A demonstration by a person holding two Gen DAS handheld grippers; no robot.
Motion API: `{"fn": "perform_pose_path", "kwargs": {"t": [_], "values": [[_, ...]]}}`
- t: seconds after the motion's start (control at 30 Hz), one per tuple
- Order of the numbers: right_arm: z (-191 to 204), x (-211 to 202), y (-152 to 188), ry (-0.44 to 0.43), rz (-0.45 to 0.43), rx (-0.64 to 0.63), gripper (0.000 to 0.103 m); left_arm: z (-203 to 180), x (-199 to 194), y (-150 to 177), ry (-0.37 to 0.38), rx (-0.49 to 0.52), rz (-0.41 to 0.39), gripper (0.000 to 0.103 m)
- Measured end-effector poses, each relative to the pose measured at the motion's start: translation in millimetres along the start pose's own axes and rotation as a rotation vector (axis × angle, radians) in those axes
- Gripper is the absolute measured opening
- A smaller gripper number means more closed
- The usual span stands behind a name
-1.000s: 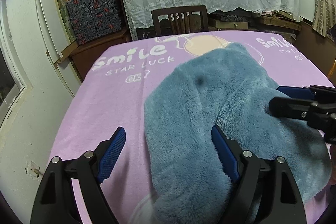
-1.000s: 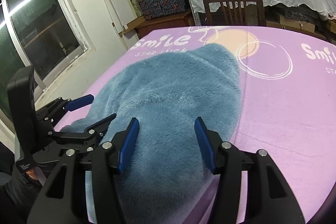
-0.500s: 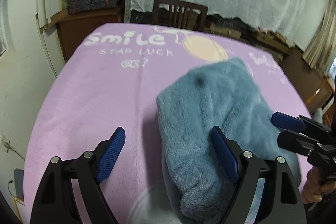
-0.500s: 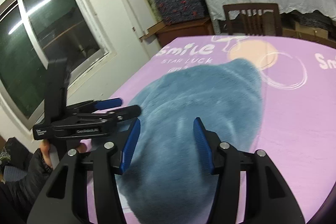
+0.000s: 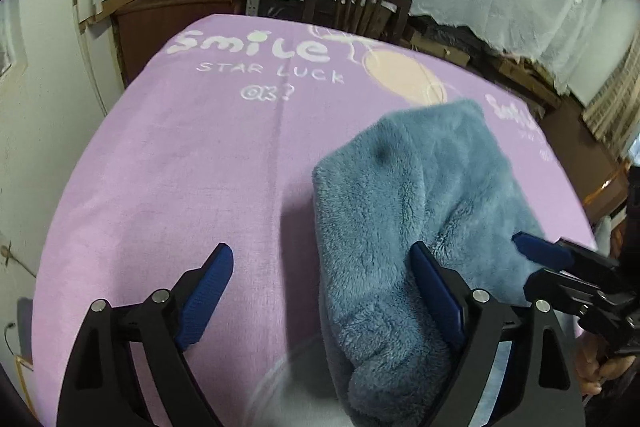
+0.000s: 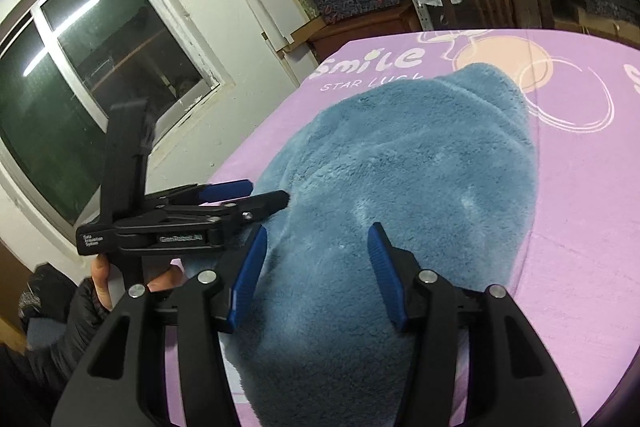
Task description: Fold large clothes
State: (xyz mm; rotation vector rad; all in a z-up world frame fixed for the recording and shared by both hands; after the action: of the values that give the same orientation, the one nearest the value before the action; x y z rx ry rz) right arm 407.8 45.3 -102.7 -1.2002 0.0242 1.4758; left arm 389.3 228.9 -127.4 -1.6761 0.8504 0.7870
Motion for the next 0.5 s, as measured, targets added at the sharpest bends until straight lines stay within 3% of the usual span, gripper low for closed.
{"fn": "perform_pose_path", "kwargs": {"t": [0.17,0.3,0.4,0.5], "values": [[0.4,-44.2,-6.7,0.011,-0.030,0.050,0.052,-4.0,-53.7,1.8,0.019,-0.019,-0.063,0.089],[-2.0,-97.0,-3.3,0.026,-0.106,0.088,0.062,-7.0,-92.1,6.4,0.143,-0.082,-0.091,0.092],[-11.6,-123.4,6.0,0.014,-0.154,0.142,0.072,-8.4,-91.6,14.4,0.241,-0.134,-0.048,0.095],[-26.0,-130.1,18.6,0.002,-0.156,0.190,0.081,-9.0,-75.3,21.6,0.253,-0.158,-0.003,0.095]]}}
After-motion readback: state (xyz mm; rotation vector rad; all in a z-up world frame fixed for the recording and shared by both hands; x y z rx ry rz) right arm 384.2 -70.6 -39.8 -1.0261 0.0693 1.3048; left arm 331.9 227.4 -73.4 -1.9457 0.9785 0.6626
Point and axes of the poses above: each gripper's, at about its wrist camera, not at the fingertips, and x roughly the way its jaws point, z to its left, y to its underside, the point moved 8 cm from there along x, roughly the way its jaws point, and after that the axes turned 7 degrees about z, right-handed, at the moved point
